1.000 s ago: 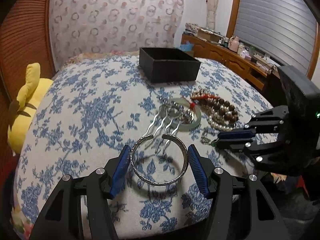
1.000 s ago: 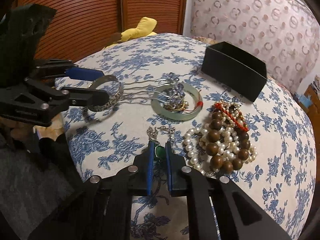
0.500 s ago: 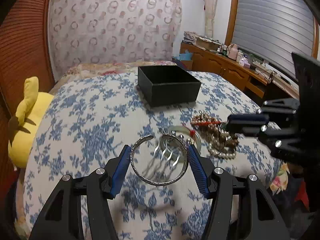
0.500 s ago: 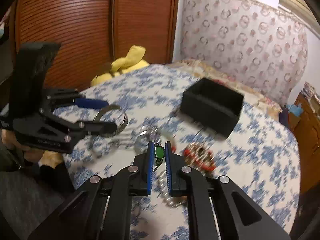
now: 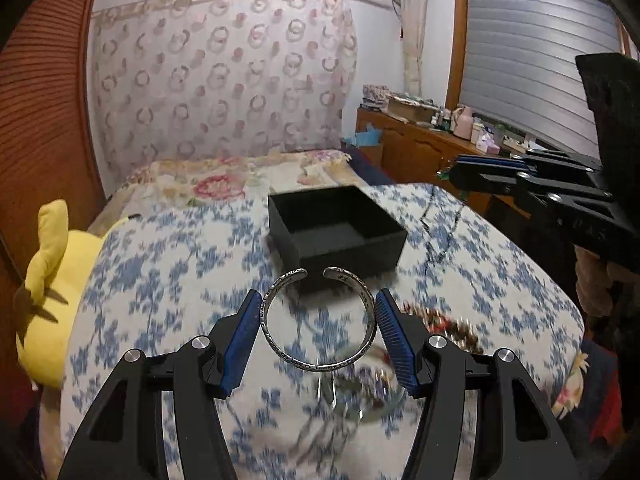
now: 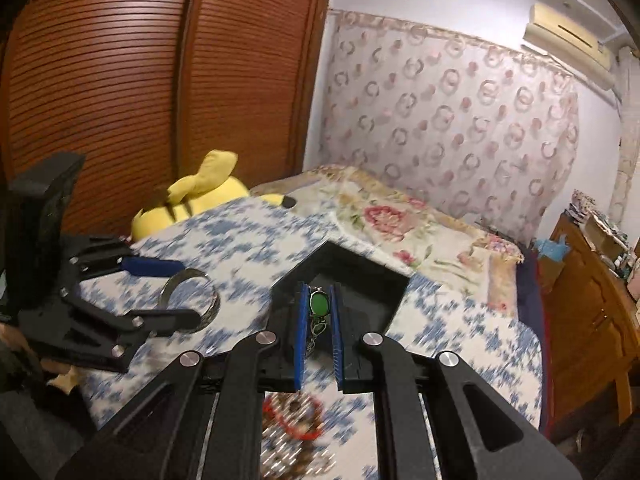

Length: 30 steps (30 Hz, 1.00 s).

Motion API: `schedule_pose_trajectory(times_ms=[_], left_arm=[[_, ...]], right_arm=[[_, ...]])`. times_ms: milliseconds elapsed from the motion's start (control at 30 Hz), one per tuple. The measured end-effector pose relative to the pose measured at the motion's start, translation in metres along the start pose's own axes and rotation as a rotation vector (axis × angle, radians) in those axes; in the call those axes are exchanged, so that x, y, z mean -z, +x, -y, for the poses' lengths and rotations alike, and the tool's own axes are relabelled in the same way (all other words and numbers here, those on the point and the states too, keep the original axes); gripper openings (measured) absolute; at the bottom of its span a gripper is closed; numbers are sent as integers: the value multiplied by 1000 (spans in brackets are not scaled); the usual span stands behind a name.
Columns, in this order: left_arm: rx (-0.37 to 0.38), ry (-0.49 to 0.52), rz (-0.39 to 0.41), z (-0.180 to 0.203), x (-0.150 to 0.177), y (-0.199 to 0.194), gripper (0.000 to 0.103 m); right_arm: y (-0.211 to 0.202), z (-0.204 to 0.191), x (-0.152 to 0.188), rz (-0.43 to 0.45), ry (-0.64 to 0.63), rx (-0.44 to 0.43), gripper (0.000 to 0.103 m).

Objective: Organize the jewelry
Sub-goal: 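Drop the earring into the black box with the right tool while the left tool places the cuff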

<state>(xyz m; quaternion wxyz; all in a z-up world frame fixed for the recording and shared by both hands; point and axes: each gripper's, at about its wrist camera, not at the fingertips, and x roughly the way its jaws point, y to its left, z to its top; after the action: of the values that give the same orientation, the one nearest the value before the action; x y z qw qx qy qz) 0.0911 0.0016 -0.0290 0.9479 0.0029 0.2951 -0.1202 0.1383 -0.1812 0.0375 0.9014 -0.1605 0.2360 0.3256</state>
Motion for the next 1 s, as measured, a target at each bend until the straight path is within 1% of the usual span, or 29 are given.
schedule_pose_trajectory(times_ms=[133,267,333,433,567,600,633,667,733,900,1000], left_arm=[[-6,-3,11,-4,-17,13,56],[-8,-8,10,-8,-30,30,56],[-22,-4,8,-9,-37,40,56],[-22,-5,5,-10,-44,54,56],[-33,0,-9,-9,-52,74,56],[-34,-3,-13,-9,-53,79,47],[-31,-6,-21,-10,-54,82,42],[-23,-12,-31,-11,-56,87,41],[-18,-19,-33,-10,-59,91,41],[3,-2,-45,-6,-67,100,34],[-14,4,-46,-8,-71,102,32]], right_arm=[[20,17,-12,5,8,23,12],[48,34,-15,-15,29,33,13],[62,42,-14,-37,45,32,13],[84,51,-7,-80,84,9,13],[101,53,4,-121,129,-14,14],[103,54,5,-126,143,-11,16],[104,58,6,-127,163,-6,24],[103,60,7,-122,171,-9,30],[99,64,9,-114,185,-6,34],[79,69,17,-83,204,-8,34],[68,68,24,-68,210,-8,34]])
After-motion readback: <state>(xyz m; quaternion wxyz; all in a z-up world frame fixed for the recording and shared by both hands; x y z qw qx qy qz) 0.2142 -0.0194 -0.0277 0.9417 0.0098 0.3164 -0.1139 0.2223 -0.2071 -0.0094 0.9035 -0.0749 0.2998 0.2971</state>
